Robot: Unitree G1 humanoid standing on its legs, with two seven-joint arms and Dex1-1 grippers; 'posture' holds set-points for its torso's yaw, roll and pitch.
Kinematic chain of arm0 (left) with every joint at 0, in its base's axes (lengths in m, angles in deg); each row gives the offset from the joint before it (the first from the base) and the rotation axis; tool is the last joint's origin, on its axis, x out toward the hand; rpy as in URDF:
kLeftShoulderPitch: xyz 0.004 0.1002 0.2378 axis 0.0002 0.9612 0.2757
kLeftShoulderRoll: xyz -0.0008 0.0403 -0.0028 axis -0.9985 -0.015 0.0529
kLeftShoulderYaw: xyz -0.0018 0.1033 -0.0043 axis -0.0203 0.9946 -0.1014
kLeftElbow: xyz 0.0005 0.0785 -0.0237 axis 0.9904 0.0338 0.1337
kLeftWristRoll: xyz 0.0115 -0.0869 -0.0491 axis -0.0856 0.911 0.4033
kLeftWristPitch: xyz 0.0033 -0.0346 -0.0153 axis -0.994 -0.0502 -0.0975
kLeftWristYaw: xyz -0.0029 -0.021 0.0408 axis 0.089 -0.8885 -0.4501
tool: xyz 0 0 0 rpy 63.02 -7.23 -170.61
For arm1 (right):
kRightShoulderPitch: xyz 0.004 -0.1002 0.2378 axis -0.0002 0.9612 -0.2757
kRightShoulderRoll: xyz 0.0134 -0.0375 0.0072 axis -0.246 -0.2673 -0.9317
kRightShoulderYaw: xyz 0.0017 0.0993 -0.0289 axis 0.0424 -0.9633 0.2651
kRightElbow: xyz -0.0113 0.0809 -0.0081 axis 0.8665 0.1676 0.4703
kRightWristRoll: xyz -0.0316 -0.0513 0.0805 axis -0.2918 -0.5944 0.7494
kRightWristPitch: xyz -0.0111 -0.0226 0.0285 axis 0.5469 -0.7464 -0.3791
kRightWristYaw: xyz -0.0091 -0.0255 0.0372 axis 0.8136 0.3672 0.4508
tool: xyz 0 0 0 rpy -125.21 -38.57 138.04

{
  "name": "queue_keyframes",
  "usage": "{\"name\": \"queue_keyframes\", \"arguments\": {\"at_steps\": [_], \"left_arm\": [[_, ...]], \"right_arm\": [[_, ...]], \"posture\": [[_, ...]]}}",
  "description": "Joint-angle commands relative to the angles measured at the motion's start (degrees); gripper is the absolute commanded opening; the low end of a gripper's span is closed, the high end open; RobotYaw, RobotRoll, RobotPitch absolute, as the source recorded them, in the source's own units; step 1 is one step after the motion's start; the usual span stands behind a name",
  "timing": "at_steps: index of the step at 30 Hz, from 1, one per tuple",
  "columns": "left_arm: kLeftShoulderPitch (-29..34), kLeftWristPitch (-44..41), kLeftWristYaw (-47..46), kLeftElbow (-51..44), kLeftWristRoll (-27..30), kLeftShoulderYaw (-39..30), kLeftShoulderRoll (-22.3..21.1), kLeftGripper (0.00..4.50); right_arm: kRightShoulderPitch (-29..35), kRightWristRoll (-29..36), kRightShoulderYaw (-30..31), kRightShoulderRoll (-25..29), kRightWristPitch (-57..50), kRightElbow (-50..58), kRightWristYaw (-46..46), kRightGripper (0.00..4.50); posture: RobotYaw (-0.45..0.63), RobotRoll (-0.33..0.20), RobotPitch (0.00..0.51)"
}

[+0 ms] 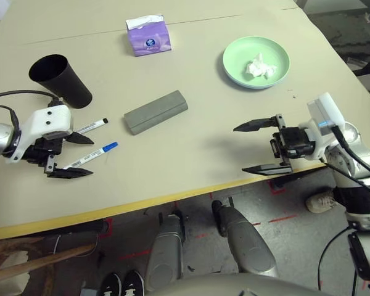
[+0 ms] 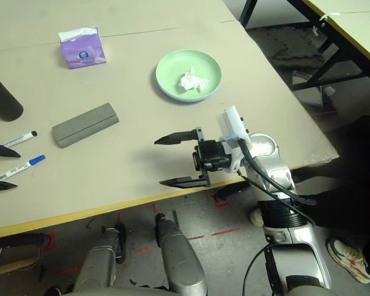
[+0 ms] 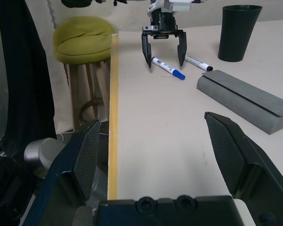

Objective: Organize and tidy the items on the table.

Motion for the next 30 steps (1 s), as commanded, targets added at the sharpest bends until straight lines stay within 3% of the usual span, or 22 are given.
{"name": "queue_keyframes", "arguments": {"at_steps": [1, 15, 18, 22, 28, 30], "left_arm": [[-0.31, -0.92, 0.45, -0.75, -0.50, 0.88, 0.80, 4.46], [3.50, -2.06, 0.05, -3.28, -0.22, -0.35, -0.14, 4.46], [4.04, 2.46, -0.86, -0.22, -4.03, 1.02, -1.81, 3.87], [3.56, 9.61, -1.96, 6.31, -9.15, 3.12, -3.51, 2.49], [1.63, 13.63, -2.25, 10.21, -10.26, 3.21, -2.87, 0.51], [1.18, 14.17, -2.20, 10.75, -10.21, 3.12, -2.70, 0.29]], "right_arm": [[1.00, 0.50, -0.14, 0.41, -0.34, 1.72, 0.19, 4.50], [-0.52, 1.07, -0.51, 0.31, -1.30, 2.06, 1.32, 4.50], [-0.81, 1.25, -0.57, 0.15, -1.50, 2.16, 1.78, 4.50], [-1.07, 1.59, -0.68, 0.10, -1.81, 2.54, 2.65, 4.50], [-1.88, 2.07, -1.00, -0.01, -2.16, 2.68, 3.86, 4.50], [-2.07, 2.09, -0.88, -0.16, -2.17, 2.63, 4.08, 4.50]], "posture": [[-0.24, 0.000, 0.290], [-0.24, 0.000, 0.283], [-0.24, 0.000, 0.283], [-0.25, 0.000, 0.283], [-0.24, 0.000, 0.276], [-0.24, 0.000, 0.274]]}}
